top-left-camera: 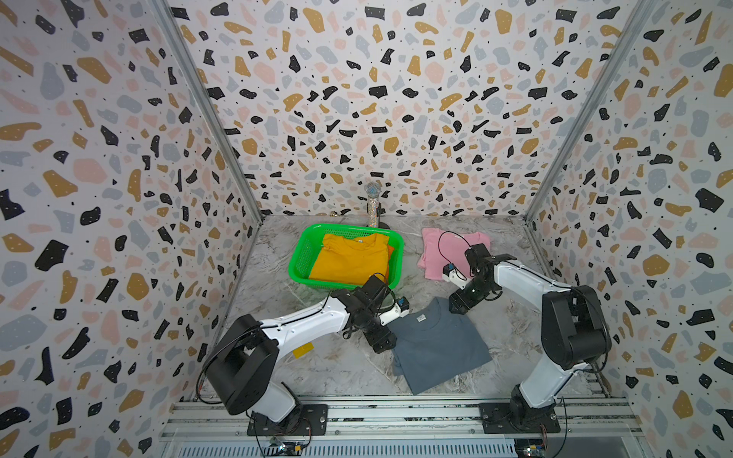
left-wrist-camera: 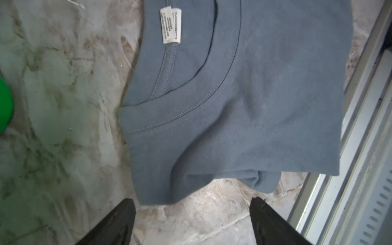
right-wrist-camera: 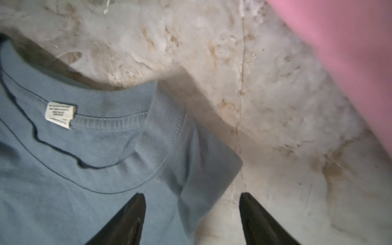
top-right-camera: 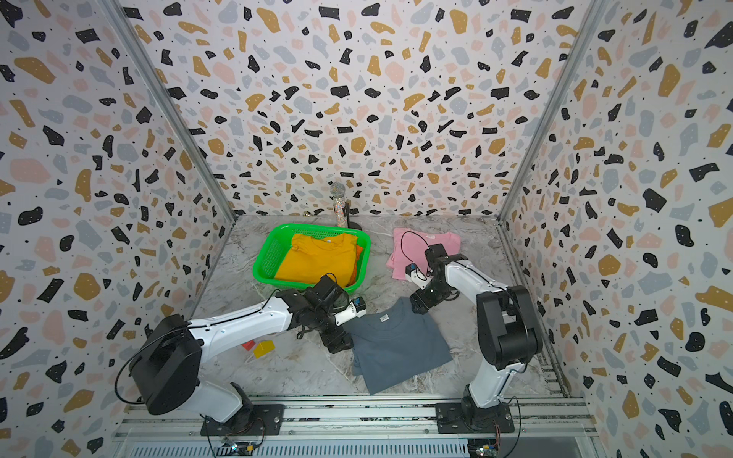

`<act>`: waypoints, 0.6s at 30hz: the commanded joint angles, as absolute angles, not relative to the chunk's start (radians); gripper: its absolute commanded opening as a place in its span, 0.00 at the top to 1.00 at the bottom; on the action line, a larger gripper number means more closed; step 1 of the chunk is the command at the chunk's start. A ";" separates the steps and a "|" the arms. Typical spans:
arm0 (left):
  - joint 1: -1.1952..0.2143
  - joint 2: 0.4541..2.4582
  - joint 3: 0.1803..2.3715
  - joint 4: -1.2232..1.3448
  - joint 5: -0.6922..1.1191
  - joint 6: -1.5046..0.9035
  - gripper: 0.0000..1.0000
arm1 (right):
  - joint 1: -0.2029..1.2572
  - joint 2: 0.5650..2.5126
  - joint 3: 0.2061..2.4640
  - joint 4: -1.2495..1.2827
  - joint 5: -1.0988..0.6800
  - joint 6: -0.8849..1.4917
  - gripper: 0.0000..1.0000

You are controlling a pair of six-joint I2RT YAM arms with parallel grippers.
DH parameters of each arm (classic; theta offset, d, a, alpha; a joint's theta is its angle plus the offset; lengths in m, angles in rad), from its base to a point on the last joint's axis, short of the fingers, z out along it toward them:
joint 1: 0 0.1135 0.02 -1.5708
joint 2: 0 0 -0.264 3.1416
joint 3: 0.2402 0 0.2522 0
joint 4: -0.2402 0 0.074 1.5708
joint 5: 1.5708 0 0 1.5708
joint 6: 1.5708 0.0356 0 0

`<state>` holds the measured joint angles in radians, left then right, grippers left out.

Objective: Put the folded t-shirts into the basket
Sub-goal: Pick up the T-shirt from the center of the board.

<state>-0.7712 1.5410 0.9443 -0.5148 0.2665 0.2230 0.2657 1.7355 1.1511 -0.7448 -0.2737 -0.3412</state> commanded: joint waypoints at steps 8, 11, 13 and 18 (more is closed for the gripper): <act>-0.814 1.665 1.001 -0.459 0.180 0.159 0.15 | 0.267 1.771 1.179 -0.786 -0.320 -0.348 0.30; -0.816 1.695 1.011 -0.457 0.191 0.158 0.18 | 0.267 1.785 1.184 -0.785 -0.308 -0.352 0.31; -0.818 1.714 1.019 -0.456 0.201 0.157 0.21 | 0.267 1.798 1.188 -0.785 -0.304 -0.353 0.31; -0.818 1.761 1.029 -0.457 0.221 0.160 0.28 | 0.276 1.827 1.191 -0.785 -0.311 -0.351 0.34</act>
<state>-0.8135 1.7348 1.0069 -0.4702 0.2058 0.1635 0.2676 1.8259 1.1637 -0.7547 -0.3031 -0.3447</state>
